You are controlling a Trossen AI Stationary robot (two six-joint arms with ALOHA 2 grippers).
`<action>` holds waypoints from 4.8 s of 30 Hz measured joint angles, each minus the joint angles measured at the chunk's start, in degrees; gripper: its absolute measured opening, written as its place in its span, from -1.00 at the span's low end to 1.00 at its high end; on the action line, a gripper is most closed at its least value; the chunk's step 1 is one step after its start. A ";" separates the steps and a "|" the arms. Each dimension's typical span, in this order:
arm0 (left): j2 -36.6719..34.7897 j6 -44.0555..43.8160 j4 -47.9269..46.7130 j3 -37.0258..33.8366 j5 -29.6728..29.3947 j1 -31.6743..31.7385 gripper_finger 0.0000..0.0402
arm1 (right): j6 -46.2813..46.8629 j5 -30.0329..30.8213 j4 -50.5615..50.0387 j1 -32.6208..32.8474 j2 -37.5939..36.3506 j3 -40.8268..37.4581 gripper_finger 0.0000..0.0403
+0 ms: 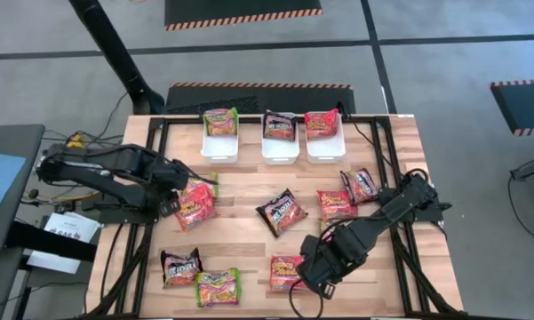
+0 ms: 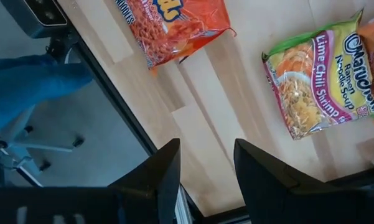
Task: Sort Maruchan noodles
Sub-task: Put the orange noodle pack into the right white bin
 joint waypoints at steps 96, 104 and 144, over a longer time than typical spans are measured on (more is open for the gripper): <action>-1.60 0.82 54.18 -19.84 5.39 -1.09 -1.00 | -46.13 0.30 2.71 -29.44 -0.28 7.52 -0.32; -1.60 2.27 54.08 -15.84 3.11 -1.01 -1.00 | -59.22 -8.15 2.73 -39.03 -0.28 11.15 -0.32; -1.60 4.39 56.06 -13.68 -12.86 5.53 -1.00 | -76.27 -24.70 25.98 -57.35 -0.11 9.40 0.18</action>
